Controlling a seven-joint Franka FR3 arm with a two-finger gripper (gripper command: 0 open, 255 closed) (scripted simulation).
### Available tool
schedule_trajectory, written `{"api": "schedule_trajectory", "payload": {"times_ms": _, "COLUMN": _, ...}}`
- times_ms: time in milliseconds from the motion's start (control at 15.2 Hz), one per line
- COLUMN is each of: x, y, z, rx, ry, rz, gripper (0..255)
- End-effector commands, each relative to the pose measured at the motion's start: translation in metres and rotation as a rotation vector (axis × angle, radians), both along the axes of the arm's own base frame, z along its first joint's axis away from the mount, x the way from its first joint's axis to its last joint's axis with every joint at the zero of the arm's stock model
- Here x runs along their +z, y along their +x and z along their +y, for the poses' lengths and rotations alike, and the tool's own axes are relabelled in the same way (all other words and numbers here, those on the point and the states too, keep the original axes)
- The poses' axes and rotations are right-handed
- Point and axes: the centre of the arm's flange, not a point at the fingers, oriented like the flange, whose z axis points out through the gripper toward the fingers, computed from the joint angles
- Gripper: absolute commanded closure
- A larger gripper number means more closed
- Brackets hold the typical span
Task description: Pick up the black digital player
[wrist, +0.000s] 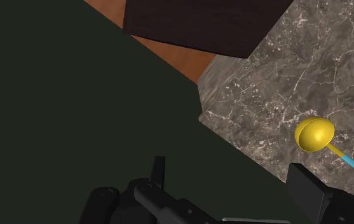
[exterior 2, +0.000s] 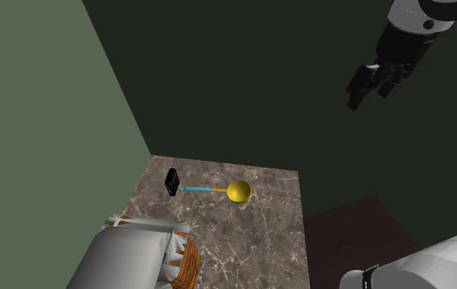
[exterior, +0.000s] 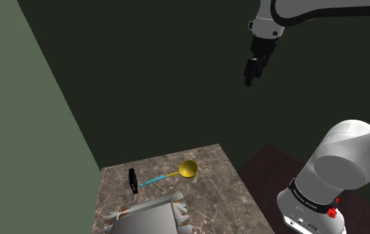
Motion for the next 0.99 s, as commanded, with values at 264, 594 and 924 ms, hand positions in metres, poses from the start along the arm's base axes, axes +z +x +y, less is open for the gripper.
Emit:
{"api": "schedule_trajectory", "payload": {"times_ms": 264, "x": -0.027, "y": 0.004, "z": 0.045, "rx": -0.023, "ry": 0.003, "rz": -0.006, "gripper": 0}}
{"api": "schedule_trajectory", "payload": {"times_ms": 594, "x": -0.06, "y": 0.011, "z": 0.101, "rx": -0.052, "ry": 0.007, "rz": -0.015, "gripper": 0}}
{"api": "schedule_trajectory", "payload": {"times_ms": 924, "x": -0.094, "y": 0.02, "z": 0.157, "rx": -0.081, "ry": 0.011, "rz": -0.023, "gripper": 0}}
